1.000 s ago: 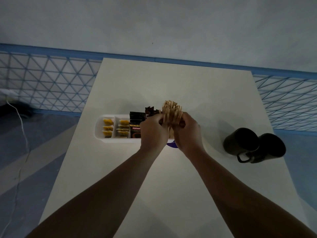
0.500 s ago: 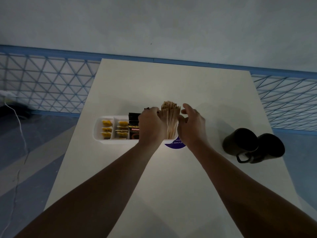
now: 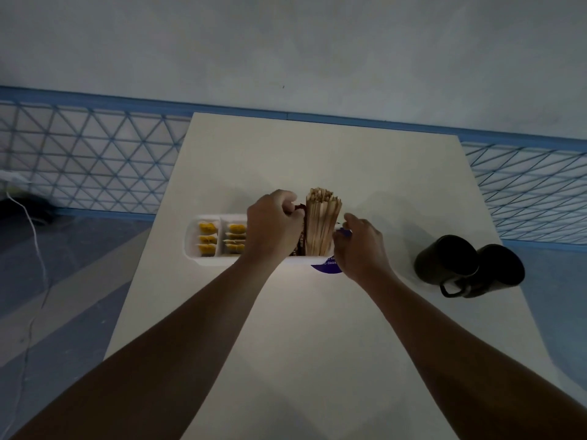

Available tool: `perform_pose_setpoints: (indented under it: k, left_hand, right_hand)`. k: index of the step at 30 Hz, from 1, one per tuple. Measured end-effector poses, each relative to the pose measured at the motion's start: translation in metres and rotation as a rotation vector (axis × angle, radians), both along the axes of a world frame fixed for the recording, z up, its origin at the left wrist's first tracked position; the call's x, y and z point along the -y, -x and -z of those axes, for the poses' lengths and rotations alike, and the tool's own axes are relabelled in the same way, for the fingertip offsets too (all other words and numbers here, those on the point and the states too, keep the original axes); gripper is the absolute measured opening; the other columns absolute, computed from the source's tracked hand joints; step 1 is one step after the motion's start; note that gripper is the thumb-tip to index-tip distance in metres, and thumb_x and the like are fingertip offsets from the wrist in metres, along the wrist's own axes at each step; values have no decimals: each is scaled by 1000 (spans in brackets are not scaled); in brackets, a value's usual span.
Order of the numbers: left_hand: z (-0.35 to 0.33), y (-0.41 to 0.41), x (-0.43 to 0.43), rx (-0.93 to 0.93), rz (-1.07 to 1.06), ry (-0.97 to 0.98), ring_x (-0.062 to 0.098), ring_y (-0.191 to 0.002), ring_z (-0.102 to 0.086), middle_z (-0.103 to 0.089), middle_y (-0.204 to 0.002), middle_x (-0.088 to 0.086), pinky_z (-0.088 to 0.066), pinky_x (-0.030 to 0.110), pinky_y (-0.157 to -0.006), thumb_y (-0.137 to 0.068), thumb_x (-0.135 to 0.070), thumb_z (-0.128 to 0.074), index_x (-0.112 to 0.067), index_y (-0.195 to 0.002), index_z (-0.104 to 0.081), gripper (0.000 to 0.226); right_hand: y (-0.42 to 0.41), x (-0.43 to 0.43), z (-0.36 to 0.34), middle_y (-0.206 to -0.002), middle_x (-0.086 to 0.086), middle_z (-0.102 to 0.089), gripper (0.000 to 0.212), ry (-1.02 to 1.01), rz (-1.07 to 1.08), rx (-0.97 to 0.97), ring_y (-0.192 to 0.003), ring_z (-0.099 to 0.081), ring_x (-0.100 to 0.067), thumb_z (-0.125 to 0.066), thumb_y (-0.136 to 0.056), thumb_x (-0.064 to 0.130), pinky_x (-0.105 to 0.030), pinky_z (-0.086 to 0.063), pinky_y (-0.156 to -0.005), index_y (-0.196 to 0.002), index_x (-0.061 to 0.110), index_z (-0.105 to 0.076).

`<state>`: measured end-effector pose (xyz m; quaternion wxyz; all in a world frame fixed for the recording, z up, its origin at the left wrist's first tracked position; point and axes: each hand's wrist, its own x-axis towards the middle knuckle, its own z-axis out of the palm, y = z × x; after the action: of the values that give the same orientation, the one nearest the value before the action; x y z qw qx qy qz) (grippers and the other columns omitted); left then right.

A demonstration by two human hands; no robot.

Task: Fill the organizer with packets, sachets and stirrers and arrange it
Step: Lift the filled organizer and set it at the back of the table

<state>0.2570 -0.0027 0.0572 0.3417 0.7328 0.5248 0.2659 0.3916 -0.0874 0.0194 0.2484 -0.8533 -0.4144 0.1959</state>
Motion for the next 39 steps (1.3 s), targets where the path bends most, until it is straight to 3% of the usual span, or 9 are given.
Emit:
perform_pose_setpoints:
  k: [5,8,13,17,19,22,24,31,39]
  left_hand:
    - [-5,39,-11,5,-72,2,5,-83,-59,-68,-93,-8,-37,1,-67,-88,-21,-64,-17,-107,-71,21]
    - [1,67,-20,-4,-69,13,13,-98,-63,-68,-104,-3,-50,27,-87,-84,-31,-70,-19,-111,-68,29]
    - [15,107,-35,-205,-53,98,32,-129,-40,-43,-139,11,-40,46,-105,-66,-54,-82,-29,-140,-44,87]
    - [31,130,-42,-247,1,211,35,-139,-27,-23,-153,13,-33,49,-109,-55,-51,-89,-27,-153,-12,127]
    - [37,137,-43,-212,34,261,32,-138,-30,-27,-150,13,-35,44,-106,-53,-42,-93,-22,-154,-6,135]
    - [46,142,-39,-137,30,327,23,-126,-45,-42,-135,3,-43,38,-98,-55,-28,-95,-17,-152,-9,130]
    - [53,143,-38,-90,-4,344,26,-117,-55,-51,-130,4,-50,43,-93,-55,-26,-95,-16,-147,-15,123]
    - [67,141,-39,-39,-70,381,19,-102,-60,-57,-121,3,-47,24,-72,-56,-26,-94,-12,-134,-36,98]
    - [67,136,-57,-3,-51,353,16,-99,-63,-60,-118,0,-52,25,-74,-57,-25,-93,-14,-133,-40,93]
  right_hand:
    - [4,9,3,-133,-10,-58,54,77,17,-67,-117,-56,-26,-65,-92,23,-32,-46,-86,-142,12,-47]
    - [9,13,7,-127,-5,-61,65,121,-23,-79,-105,-56,-19,-75,-83,31,-29,-43,-79,-140,18,-47]
    - [19,11,11,-128,3,-59,84,137,-64,-155,-111,-58,-20,-88,-64,45,-39,-51,-88,-133,27,-44]
    - [24,5,10,-141,1,-50,119,137,-63,-220,-125,-51,-24,-90,-47,57,-42,-48,-98,-145,25,-30]
    - [21,2,13,-131,3,-57,112,100,-61,-241,-118,-57,-24,-89,-40,58,-47,-52,-94,-134,29,-35]
    - [17,-2,14,-119,7,-62,99,63,-65,-275,-108,-60,-20,-91,-40,48,-49,-55,-88,-125,32,-40]
    - [15,-5,13,-118,7,-62,99,57,-68,-287,-105,-60,-19,-93,-42,42,-50,-57,-86,-126,32,-42]
    - [8,-10,24,-118,8,-61,93,59,-67,-305,-106,-58,-17,-97,-50,34,-40,-53,-88,-126,31,-44]
    - [0,-21,24,-119,11,-60,94,56,-65,-272,-108,-58,-17,-94,-52,43,-44,-53,-92,-130,30,-43]
